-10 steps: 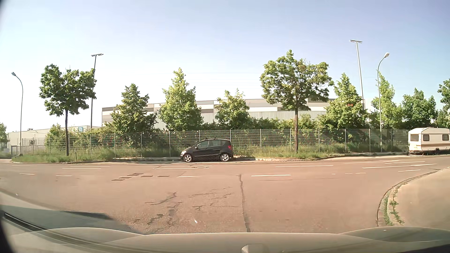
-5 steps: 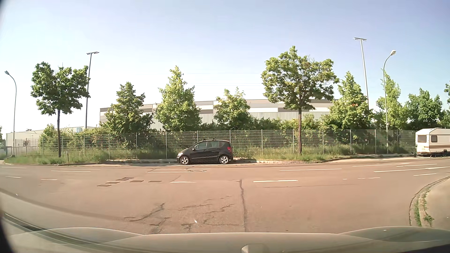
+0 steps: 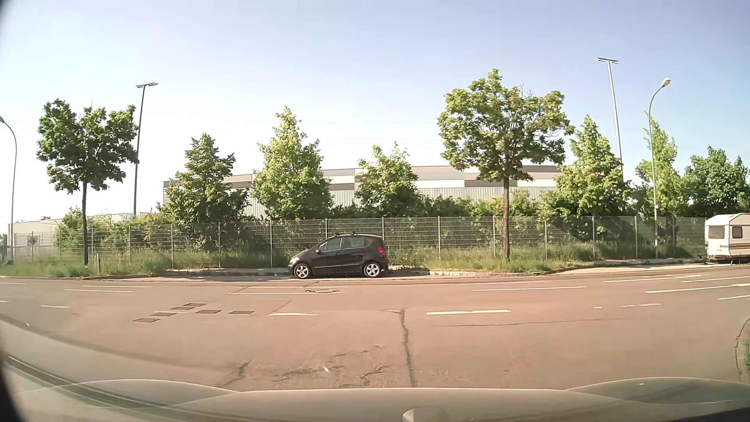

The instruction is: Follow the waypoints while adhering to traffic rules and regulations

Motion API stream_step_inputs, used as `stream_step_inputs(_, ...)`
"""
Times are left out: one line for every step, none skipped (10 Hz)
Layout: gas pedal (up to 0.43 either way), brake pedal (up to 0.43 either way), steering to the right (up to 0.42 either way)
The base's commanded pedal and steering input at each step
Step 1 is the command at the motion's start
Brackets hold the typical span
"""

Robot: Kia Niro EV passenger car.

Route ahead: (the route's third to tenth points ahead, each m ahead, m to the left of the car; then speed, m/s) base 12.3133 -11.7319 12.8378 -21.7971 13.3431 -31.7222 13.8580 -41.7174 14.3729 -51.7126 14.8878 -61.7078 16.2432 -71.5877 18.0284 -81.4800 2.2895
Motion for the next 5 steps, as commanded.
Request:
stream_step_inputs(0.000,0.146,-0.004)
stream_step_inputs(0.000,0.159,-0.003)
stream_step_inputs(0.000,0.177,-0.003)
stream_step_inputs(0.000,0.177,-0.003)
stream_step_inputs(0.000,0.165,-0.003)
